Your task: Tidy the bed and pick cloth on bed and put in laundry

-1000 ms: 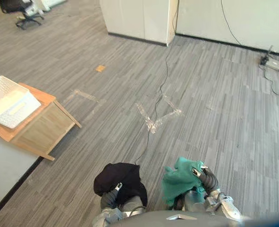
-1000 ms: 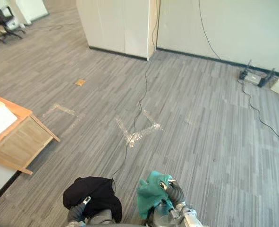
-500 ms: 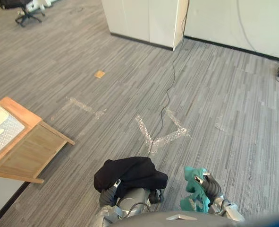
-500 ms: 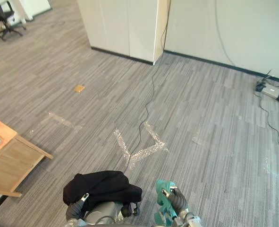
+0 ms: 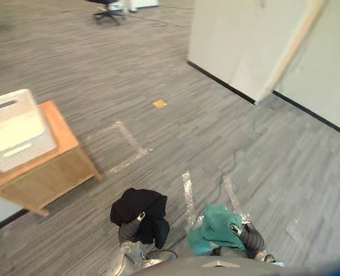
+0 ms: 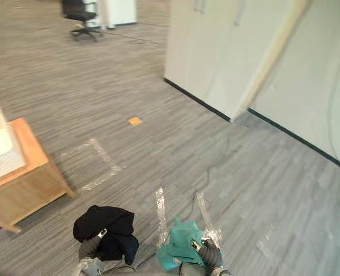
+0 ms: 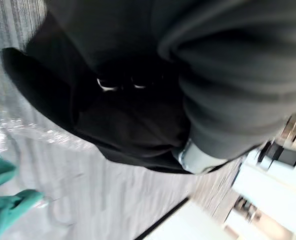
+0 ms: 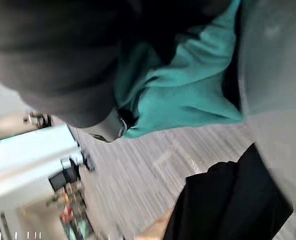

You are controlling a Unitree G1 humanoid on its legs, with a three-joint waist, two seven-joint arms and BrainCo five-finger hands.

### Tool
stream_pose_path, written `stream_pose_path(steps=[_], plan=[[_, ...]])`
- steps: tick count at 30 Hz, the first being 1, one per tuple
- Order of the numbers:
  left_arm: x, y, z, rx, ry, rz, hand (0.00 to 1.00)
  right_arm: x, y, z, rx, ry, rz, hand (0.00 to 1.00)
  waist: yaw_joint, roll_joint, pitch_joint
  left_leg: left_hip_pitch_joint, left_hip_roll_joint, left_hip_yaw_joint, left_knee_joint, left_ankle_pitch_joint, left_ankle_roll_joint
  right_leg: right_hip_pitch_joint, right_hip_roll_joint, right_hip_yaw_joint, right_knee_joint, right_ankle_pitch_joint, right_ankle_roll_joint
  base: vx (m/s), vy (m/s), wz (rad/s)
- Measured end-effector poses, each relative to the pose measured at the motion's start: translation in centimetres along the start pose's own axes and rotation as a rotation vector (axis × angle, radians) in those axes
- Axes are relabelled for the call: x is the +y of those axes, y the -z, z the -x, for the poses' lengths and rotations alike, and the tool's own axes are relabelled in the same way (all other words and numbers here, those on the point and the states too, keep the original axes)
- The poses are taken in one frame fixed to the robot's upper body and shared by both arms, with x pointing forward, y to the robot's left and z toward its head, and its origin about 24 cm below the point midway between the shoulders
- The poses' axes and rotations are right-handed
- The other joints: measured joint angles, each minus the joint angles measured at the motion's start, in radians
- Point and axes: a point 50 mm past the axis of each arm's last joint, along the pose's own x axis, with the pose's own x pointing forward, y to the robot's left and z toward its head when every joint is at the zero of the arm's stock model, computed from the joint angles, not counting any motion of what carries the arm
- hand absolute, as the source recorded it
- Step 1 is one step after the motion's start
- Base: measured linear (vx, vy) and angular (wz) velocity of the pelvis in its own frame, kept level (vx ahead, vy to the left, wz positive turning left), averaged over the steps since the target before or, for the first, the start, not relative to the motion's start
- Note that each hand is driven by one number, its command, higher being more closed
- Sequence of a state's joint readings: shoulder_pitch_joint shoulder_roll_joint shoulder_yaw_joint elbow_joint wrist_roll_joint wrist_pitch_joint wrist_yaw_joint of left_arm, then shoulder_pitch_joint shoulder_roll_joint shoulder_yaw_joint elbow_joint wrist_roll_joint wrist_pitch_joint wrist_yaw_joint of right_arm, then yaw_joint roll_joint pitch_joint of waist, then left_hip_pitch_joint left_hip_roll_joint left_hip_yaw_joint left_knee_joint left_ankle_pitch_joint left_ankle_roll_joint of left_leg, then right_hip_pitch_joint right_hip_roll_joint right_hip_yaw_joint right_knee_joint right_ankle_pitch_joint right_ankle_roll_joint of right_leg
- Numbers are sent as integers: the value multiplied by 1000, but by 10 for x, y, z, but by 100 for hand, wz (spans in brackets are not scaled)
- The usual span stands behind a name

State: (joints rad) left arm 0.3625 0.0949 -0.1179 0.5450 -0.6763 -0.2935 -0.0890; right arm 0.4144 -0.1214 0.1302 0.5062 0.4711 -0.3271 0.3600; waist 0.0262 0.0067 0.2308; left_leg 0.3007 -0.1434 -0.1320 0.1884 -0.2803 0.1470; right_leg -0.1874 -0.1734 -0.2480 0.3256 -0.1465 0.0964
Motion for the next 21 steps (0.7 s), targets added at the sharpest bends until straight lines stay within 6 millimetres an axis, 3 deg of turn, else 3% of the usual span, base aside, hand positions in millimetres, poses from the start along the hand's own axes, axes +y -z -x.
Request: stream_pose_path(steps=[1, 4, 5, 6, 7, 8, 9, 10, 11, 12, 14, 17, 19, 20, 21], plan=[[3, 1, 2, 5, -11, 0, 100, 3, 1, 0, -3, -3, -25, 100, 13, -5, 3, 13, -6, -32, -3, -13, -22, -38, -2, 20, -51, 47, -5, 299, -159, 103], [10, 9, 12, 25, -19, 8, 100, 17, -1, -2, -22, -42, -46, 100, 21, -10, -3, 55, -6, -103, 3, -77, -64, -86, -6, 39, 16, 63, -16, 399, -242, 93], [12, 11, 16, 32, -11, 9, 100, 24, -4, -3, -38, -75, -45, 100, 19, -12, -4, 61, 2, -112, 15, -135, -52, -104, -2, 44, 73, 78, -39, 511, -309, 89], [12, 17, 19, 47, -17, 25, 100, 27, -6, -4, -42, -96, -27, 100, 21, 12, -9, 69, 35, -132, 48, -179, -81, -114, 13, 26, 149, 87, -71, 371, -205, 71], [13, 22, 23, 55, -29, 45, 100, 27, -8, -2, -46, -104, -15, 100, 22, 30, -22, 62, 63, -117, 96, -178, -104, -103, 26, 4, 170, 71, -89, 489, -226, 58], [16, 24, 26, 55, -44, 61, 100, 28, -10, -6, -51, -110, -14, 100, 17, 27, -16, -7, 79, -33, 269, -155, -145, -75, 24, -23, 190, 46, -115, 512, -230, 64], [12, 26, 25, 57, -31, 77, 100, 25, -11, -7, -44, -100, -2, 100, 0, 32, -11, -115, 114, 55, 502, -64, -171, -31, 30, -59, 184, 34, -135, 492, -241, 76], [8, 26, 24, 50, -11, 87, 100, 21, -15, -8, -45, -101, 16, 100, -11, 49, 0, -174, 157, 108, 649, 47, -166, 29, 51, -80, 147, 22, -144, 500, -236, 51], [6, 26, 24, 47, 9, 90, 100, 23, -16, -10, -45, -111, 25, 100, 7, 57, 8, -221, 208, 167, 775, 221, -160, 107, 72, -82, 89, 8, -158, 498, -156, 22], [2, 24, 21, 36, 46, 85, 100, 21, -18, -12, -51, -105, 26, 100, 18, 62, 13, -301, 227, 185, 895, 210, -149, 167, 77, -81, 48, -12, -162, 499, -129, 2], [-2, 22, 19, 29, 77, 83, 100, 15, -24, -19, -68, -86, 35, 100, 19, 74, 17, -413, 222, 186, 954, 119, -153, 240, 69, -76, -10, -38, -162, 466, -105, 4], [-6, 18, 18, 20, 123, 93, 100, 7, -29, -18, -79, -64, 46, 100, 24, 74, 21, -506, 210, 224, 767, 39, -168, 363, 52, -81, -104, -59, -132, 438, -44, -6], [-8, 16, 16, 45, 171, 101, 100, -2, -32, -14, -82, -37, 61, 100, 22, 74, 22, -501, 194, 276, 400, 60, -180, 430, 28, -86, -105, -106, -84, 513, 79, 2], [-11, 17, 16, 58, 208, 126, 100, -8, -28, -8, -67, -16, 64, 100, 20, 83, 21, -481, 190, 292, 206, 156, -169, 451, 28, -84, -94, -134, -61, 500, 137, -5], [-9, 13, 13, 57, 227, 140, 100, -10, -24, -6, -47, -2, 56, 100, 28, 56, 28, -435, 165, 329, 175, 188, -84, 478, 7, -65, -90, -155, -40, 477, 96, -12]])
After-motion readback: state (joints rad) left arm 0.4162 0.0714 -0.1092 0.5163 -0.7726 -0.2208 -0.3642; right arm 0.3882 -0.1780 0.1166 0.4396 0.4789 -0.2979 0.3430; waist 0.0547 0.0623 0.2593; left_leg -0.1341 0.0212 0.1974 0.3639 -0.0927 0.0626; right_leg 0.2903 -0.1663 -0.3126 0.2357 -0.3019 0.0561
